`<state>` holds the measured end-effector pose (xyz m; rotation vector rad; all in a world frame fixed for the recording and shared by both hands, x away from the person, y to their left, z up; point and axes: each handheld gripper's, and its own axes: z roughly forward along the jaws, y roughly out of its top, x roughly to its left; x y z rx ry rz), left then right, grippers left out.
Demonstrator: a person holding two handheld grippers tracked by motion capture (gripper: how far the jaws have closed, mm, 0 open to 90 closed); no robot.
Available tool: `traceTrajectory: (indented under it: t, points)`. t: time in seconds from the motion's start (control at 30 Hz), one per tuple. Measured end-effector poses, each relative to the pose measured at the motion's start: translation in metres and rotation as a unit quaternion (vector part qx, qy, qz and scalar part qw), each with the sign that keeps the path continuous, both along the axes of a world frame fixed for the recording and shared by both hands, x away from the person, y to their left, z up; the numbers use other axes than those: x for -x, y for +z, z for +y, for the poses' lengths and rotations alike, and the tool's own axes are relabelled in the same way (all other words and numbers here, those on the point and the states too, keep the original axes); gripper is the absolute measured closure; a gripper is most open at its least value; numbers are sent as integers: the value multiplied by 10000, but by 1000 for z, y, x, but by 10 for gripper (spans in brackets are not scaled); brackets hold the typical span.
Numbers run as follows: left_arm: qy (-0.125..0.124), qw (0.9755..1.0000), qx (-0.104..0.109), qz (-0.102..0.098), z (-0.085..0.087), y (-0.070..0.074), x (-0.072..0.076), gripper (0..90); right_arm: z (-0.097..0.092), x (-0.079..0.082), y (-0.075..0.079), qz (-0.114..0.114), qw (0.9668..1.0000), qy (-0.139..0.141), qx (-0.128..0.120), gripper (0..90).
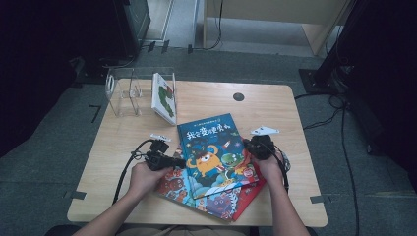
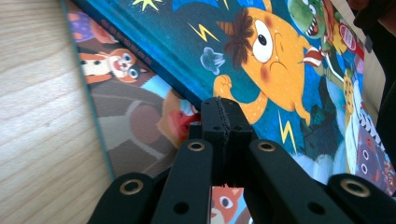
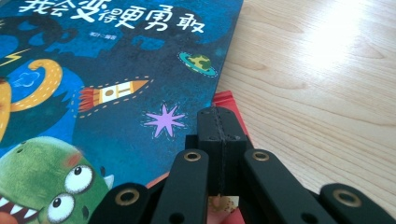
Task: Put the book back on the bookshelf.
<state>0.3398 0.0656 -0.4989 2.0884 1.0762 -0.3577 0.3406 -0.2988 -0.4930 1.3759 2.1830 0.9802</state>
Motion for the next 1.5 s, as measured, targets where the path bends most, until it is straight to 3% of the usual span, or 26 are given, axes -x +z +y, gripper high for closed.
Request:
traceTrajectory:
  t: [0.27,1.0,1.27,1.5]
  points:
    - [-103,9999,-111,-57,-12,3,3,900,-9,2,4,-68,9998,-191,-63,900]
    - [-345,9994,-18,-5,-38,4,-1,894,-24,21,7,-87,9990,-387,-212,900]
    - [-52,10000,3,48,-21,12,-17,864,-31,40,14,-42,9986,-446,-292,900]
    - [148,9998,-122,-51,-3,21,-34,806,-34,56,14,-7,9986,-420,-334,900]
